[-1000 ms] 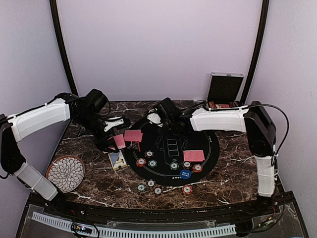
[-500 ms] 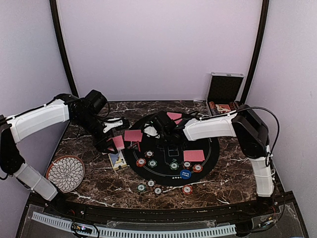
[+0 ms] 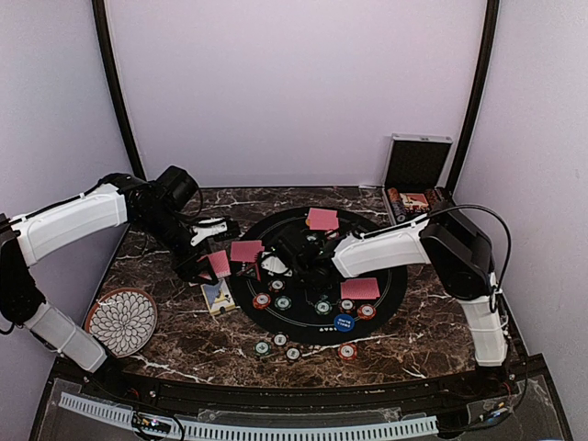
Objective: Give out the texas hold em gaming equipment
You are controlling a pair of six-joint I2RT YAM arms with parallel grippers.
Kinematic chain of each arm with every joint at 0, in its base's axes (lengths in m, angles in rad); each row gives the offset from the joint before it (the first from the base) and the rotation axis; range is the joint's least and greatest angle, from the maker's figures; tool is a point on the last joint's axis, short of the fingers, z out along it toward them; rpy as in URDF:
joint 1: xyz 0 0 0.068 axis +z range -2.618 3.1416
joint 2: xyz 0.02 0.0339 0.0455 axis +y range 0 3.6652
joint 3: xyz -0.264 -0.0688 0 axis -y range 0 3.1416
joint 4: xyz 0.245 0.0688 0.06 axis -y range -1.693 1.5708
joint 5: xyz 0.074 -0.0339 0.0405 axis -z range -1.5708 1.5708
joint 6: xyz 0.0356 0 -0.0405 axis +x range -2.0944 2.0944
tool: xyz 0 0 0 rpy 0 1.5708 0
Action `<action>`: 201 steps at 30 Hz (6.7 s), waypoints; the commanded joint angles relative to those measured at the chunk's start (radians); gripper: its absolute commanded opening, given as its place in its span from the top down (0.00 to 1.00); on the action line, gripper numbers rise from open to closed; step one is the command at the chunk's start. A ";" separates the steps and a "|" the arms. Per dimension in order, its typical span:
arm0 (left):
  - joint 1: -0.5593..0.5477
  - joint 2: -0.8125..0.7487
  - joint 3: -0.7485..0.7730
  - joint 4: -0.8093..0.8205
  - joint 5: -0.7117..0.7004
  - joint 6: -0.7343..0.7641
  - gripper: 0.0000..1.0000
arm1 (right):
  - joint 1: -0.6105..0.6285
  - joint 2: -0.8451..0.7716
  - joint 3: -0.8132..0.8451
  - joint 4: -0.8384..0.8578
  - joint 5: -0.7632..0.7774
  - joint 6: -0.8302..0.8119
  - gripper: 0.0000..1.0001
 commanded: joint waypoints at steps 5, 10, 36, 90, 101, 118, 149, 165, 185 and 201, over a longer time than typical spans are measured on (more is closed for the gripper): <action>0.005 -0.038 -0.008 -0.022 0.013 0.009 1.00 | 0.022 -0.034 -0.034 -0.035 -0.034 0.065 0.57; 0.004 -0.035 -0.008 -0.019 0.018 0.008 1.00 | 0.014 -0.091 -0.046 -0.024 -0.024 0.126 0.38; 0.005 -0.035 -0.002 -0.010 0.013 0.008 1.00 | -0.376 -0.293 0.036 -0.081 -0.843 1.164 0.08; 0.004 -0.039 -0.021 0.002 0.025 0.013 1.00 | -0.259 -0.113 0.004 0.257 -1.313 1.649 0.15; 0.004 -0.037 -0.013 0.000 0.027 0.010 1.00 | -0.154 -0.054 0.027 0.467 -1.433 1.835 0.15; 0.004 -0.031 -0.003 -0.001 0.036 0.012 1.00 | -0.074 0.056 0.137 0.514 -1.474 1.902 0.19; 0.004 -0.034 0.009 -0.010 0.036 0.010 1.00 | -0.098 0.089 0.118 0.422 -1.477 1.900 0.28; 0.004 -0.033 0.006 -0.011 0.034 0.009 1.00 | -0.131 -0.018 0.042 0.507 -1.495 1.946 0.65; 0.004 -0.039 -0.004 -0.010 0.024 0.010 1.00 | -0.182 -0.146 -0.007 0.418 -1.504 1.878 1.00; 0.004 -0.044 -0.012 -0.013 0.014 0.012 1.00 | -0.273 -0.133 0.449 -0.692 -0.645 0.986 1.00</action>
